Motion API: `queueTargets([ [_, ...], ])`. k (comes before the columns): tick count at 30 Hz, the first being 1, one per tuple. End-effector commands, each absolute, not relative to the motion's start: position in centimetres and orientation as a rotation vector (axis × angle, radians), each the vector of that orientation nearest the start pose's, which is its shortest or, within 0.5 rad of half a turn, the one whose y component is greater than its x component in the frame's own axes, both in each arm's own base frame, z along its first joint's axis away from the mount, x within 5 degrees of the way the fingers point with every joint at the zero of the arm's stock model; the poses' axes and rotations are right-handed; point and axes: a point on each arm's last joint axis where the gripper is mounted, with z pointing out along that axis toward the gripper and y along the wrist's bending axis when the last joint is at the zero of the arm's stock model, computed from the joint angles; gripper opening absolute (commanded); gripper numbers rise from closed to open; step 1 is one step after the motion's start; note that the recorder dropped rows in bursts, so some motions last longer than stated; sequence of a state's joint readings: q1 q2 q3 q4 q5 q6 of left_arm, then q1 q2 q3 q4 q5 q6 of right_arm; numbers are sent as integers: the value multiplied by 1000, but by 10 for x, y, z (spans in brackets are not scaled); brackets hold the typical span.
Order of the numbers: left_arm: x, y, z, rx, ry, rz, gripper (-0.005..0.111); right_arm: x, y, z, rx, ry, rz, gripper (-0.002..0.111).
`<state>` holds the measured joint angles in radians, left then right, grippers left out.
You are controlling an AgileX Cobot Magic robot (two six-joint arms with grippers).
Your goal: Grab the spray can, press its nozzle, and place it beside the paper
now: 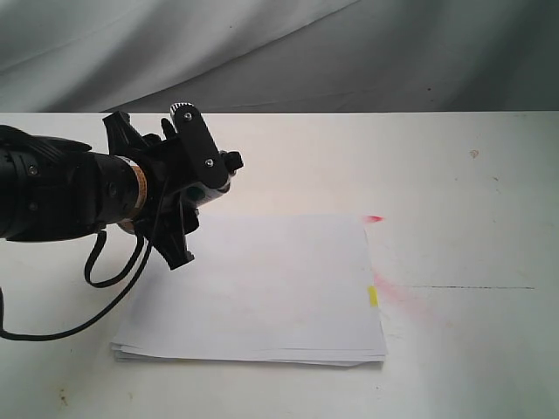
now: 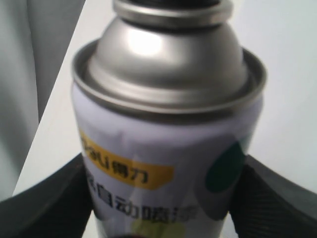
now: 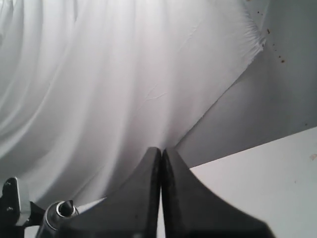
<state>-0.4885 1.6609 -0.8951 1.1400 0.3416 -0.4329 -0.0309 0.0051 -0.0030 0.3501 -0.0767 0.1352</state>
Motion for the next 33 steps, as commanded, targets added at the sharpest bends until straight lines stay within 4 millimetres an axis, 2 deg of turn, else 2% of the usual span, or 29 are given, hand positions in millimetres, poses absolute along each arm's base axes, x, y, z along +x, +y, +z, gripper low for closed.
queueTargets([
  [1,306,-133,200,1198,2057,459,0,55,-2,223,440,1398,433,0],
  [5,306,-133,200,1194,2060,456,0,54,2,243,418,1453,458,0],
  [8,306,-133,200,1194,2060,456,0,62,4,273,370,1533,419,0],
  [11,306,-133,200,1194,2060,456,0,79,6,308,283,1637,349,0],
  [19,306,-133,200,1192,2061,452,0,150,17,419,-78,1764,220,0],
  [23,306,-133,200,1192,2061,452,0,192,33,450,-324,1828,295,0],
  [27,306,-133,200,1192,2061,452,0,242,47,453,-497,1898,445,0],
  [30,306,-133,200,1192,2061,452,0,280,51,435,-539,1955,519,0],
  [33,306,-133,200,1192,2061,452,0,312,53,404,-564,2029,575,0],
])
